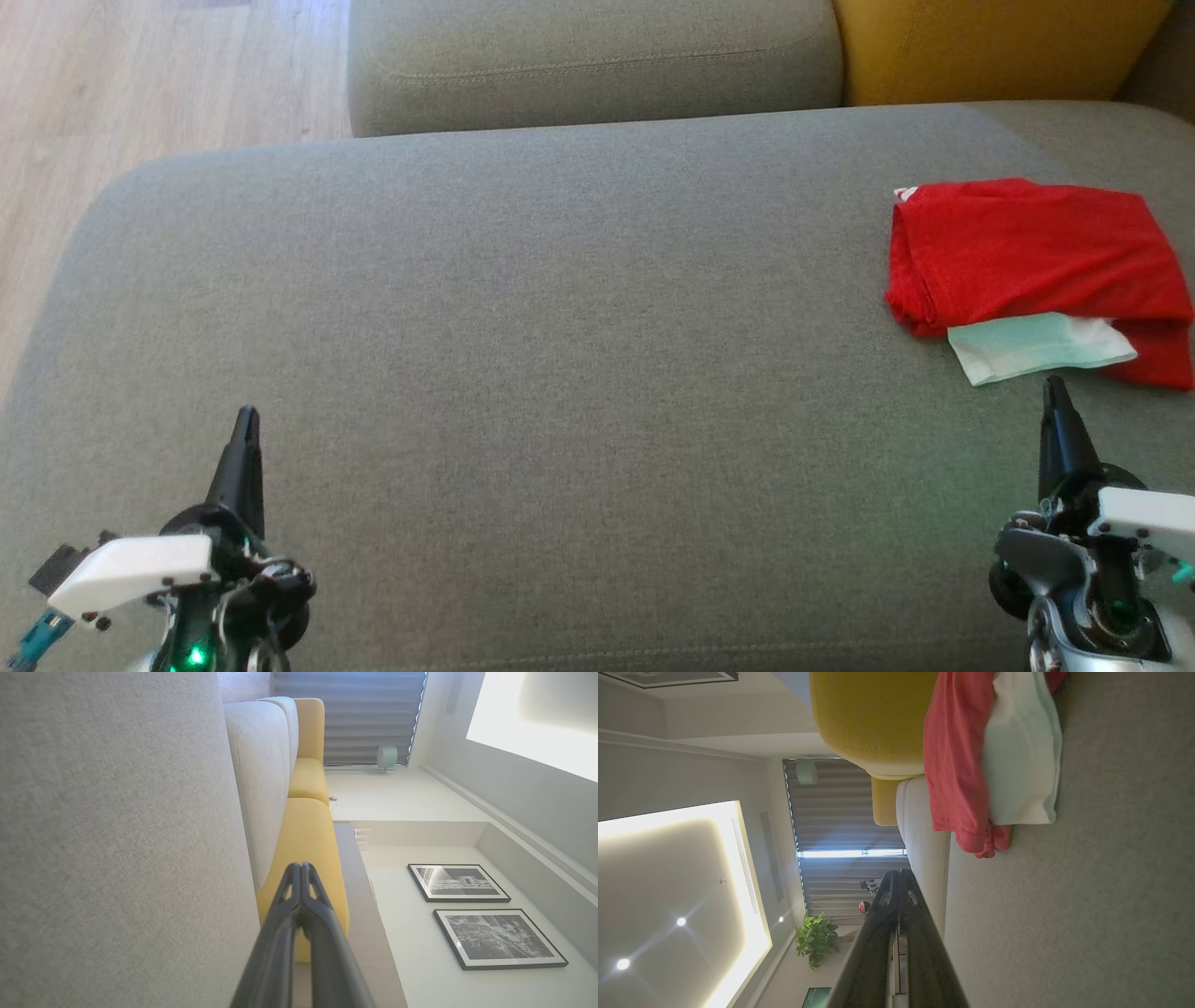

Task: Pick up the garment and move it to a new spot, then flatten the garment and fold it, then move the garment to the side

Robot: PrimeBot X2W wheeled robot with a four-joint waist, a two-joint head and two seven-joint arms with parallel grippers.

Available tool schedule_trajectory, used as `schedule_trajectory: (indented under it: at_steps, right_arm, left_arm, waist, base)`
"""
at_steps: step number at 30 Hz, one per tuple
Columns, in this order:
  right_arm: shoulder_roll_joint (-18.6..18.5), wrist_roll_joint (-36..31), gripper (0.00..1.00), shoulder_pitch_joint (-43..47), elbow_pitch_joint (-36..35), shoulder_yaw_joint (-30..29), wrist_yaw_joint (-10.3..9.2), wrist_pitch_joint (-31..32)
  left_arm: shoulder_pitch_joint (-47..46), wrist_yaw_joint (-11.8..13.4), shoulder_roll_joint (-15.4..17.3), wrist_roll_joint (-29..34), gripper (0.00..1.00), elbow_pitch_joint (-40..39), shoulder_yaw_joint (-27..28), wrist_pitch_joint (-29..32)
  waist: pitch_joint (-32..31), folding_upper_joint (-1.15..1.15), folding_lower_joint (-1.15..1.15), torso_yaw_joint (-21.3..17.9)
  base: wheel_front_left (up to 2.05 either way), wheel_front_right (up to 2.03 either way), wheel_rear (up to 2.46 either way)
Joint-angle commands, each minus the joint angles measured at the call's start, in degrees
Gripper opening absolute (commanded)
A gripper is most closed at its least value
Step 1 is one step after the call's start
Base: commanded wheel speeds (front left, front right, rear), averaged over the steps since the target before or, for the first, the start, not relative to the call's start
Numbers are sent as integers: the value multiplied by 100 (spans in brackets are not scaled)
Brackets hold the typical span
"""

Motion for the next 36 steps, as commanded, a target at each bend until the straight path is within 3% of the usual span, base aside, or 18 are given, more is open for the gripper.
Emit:
schedule_trajectory:
  at_steps: [1,36]
  right_arm:
    - [-31,42,0,-126,-232,117,-4,35]
    - [-31,42,0,-126,-232,118,-4,34]
  left_arm:
    - [-338,-43,91,-51,0,-146,185,49]
    - [-340,-43,74,-30,0,-146,210,69]
  waist:
    - [1,0,0,0]
    - [1,0,0,0]
  base:
    - [0,0,0]
    - [0,0,0]
